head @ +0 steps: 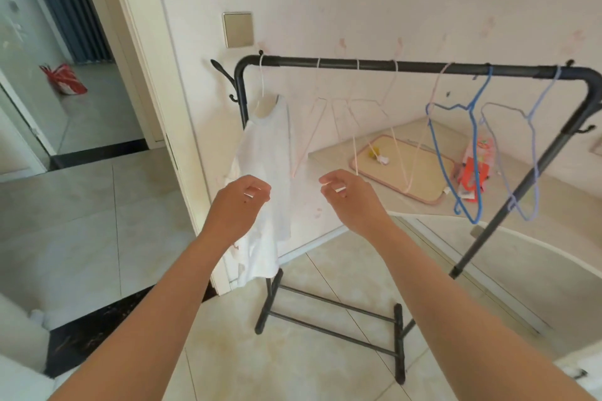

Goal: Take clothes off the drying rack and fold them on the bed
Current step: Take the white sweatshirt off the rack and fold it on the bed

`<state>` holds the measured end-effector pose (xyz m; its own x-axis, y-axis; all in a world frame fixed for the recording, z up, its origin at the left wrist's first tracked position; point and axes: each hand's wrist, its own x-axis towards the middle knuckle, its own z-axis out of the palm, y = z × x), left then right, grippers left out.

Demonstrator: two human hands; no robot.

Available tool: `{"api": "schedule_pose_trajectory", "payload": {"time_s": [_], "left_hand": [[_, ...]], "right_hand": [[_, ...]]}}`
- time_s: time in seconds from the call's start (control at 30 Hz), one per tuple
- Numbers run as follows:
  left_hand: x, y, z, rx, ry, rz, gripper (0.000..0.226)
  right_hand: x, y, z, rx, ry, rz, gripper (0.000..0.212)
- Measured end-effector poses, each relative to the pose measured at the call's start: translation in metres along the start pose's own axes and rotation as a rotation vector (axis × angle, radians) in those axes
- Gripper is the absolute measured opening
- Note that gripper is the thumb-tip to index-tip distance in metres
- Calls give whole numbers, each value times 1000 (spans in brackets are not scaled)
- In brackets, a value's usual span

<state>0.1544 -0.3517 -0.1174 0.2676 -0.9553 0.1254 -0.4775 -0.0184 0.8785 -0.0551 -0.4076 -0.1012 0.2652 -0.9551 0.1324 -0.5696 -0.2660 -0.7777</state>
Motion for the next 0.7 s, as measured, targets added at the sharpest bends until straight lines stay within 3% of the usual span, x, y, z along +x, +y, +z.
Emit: {"api": "schedule_pose_trajectory", "payload": {"time_s": [0.23,0.33,0.4,0.57,0.7], "left_hand": [[86,-17,-39,68,242,98,11],[116,-26,-44,60,306,80,20],[135,-36,-43,35,258,42,27],[181,-66,-38,104,-46,-82,61],[205,-78,-38,112,-242,-60,56]], "right_hand": [[93,-40,23,96,34,-68,18],[130,-51,37,71,25,-71,20],[150,-55,47,66,41,-53,22],[191,-54,84,58,70,16,27],[220,-64,114,42,103,67,35]]}}
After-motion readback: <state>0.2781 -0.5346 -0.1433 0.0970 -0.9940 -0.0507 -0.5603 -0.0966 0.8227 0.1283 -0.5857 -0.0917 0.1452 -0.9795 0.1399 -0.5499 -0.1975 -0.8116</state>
